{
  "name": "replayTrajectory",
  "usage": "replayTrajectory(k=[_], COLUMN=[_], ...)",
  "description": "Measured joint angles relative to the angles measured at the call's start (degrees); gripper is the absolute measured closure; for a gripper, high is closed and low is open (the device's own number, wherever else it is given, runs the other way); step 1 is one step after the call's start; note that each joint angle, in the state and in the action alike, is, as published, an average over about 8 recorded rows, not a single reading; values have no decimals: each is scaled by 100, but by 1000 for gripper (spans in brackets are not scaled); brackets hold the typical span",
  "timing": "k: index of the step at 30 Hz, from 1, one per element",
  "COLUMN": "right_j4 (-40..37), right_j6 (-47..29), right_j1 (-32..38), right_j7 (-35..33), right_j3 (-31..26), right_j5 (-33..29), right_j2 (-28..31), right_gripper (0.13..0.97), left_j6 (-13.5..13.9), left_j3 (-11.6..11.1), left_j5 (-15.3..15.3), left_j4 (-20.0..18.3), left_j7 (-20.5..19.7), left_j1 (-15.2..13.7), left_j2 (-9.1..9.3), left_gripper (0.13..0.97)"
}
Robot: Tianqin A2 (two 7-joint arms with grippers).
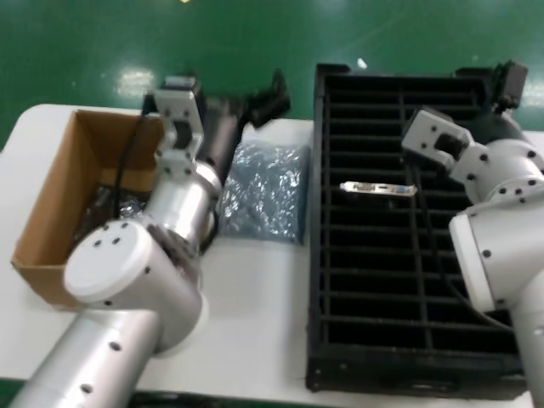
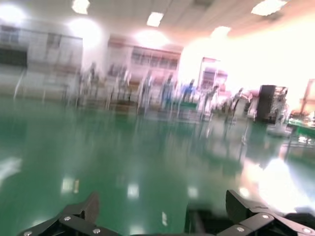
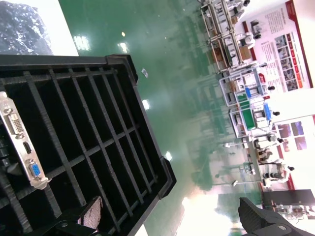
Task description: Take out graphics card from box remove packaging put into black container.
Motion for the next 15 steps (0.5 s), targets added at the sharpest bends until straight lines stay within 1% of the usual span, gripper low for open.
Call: replayTrajectory(k=[2, 4, 6, 9, 10, 12, 15], right_j4=[-14, -26, -33, -37, -37, -33, -21], right_j6=[26, 58, 84, 109, 113, 133, 201], right_j1=[10, 19, 26, 31, 30, 10, -54], right_j7=[-3, 0, 1, -2, -6, -32, -100], right_j3=[20, 36, 49, 61, 64, 70, 87], right_j5=[17, 28, 37, 48, 55, 112, 290], right_j2=[0, 0, 0, 0, 0, 7, 32], right_gripper=[129, 129, 129, 129, 129, 129, 129], left_j6=[288, 616, 995, 1492, 1614, 1787, 1837], left_j3=[-448, -884, -1302, -1810, -1934, -2101, -2164], left_j5=[331, 517, 542, 441, 410, 376, 403], left_j4=[-333, -687, -1085, -1590, -1713, -1889, -1944], left_j7=[289, 607, 973, 1472, 1594, 1758, 1768], left_j1=[192, 437, 732, 1120, 1213, 1346, 1427], left_j2=[115, 190, 233, 287, 307, 339, 342], left_gripper=[236, 204, 195, 171, 163, 147, 138])
